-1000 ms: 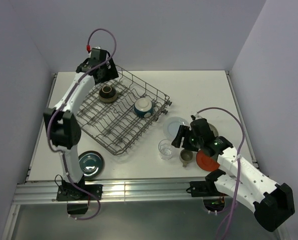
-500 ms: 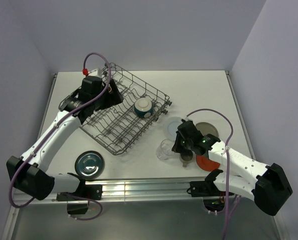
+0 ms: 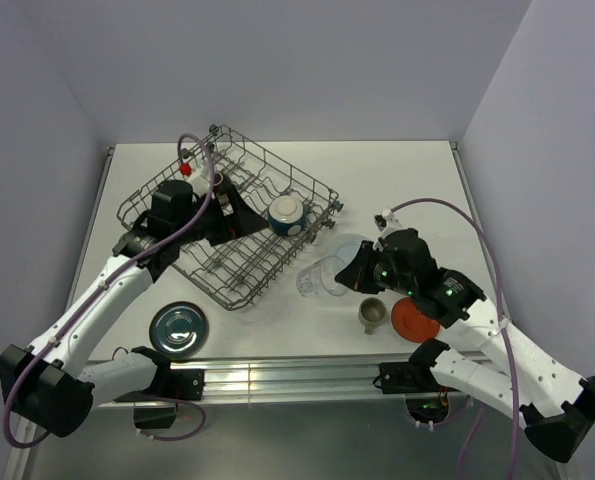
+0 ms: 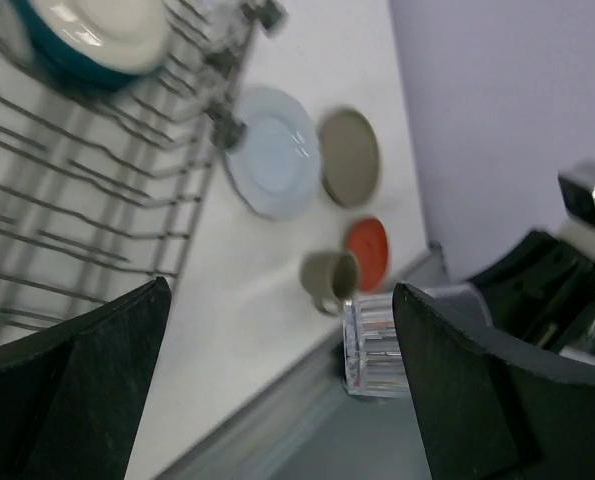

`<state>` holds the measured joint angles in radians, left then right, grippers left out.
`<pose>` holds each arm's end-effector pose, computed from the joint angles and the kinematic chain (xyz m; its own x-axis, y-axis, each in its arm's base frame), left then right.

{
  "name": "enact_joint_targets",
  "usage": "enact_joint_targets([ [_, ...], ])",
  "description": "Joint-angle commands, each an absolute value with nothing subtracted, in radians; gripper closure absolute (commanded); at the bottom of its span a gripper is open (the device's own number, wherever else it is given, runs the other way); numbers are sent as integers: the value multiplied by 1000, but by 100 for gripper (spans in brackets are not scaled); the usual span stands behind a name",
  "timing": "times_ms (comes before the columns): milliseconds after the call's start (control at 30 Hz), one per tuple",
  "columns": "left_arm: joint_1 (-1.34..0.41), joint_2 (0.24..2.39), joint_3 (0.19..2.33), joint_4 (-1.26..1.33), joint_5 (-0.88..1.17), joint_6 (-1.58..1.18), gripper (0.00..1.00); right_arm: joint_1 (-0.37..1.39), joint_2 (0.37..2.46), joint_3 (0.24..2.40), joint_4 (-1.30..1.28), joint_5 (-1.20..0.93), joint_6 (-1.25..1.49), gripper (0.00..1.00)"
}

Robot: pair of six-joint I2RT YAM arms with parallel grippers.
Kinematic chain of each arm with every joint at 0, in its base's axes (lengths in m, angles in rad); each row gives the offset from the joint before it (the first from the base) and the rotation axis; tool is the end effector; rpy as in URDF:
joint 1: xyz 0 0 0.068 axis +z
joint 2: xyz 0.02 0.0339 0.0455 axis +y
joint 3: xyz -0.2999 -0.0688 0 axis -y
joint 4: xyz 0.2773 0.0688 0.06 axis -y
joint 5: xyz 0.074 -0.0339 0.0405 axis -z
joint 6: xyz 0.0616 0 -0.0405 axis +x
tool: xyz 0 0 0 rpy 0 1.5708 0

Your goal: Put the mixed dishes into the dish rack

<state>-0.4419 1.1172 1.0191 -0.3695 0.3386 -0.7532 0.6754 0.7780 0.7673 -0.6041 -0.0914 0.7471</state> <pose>0.2519 -0.1418 0.3561 -0.7565 -0.3558 -0.5488 0.2111 0.6613 -0.7198 0.1486 0.1262 0.3030 -0.7929 0.2319 -0.5635 -0.1936 0.7810 0.5937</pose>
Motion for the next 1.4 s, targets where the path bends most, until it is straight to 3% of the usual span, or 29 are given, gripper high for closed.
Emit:
enact_joint_targets([
  [0, -439, 1111, 916, -80, 680, -880, 1, 654, 776, 862, -534, -282, 752, 100],
  [233, -416, 1098, 730, 437, 971, -1117, 1, 549, 772, 897, -427, -550, 782, 100],
  [367, -416, 1094, 692, 564, 1006, -1205, 1, 509, 778, 890, -358, -682, 819, 100],
  [633, -419, 1129, 583, 983, 1043, -1446, 1, 500, 841, 925, -252, -726, 887, 100],
  [1367, -489, 1097, 614, 968, 980, -1445, 1, 520, 973, 913, -34, -699, 1006, 100],
])
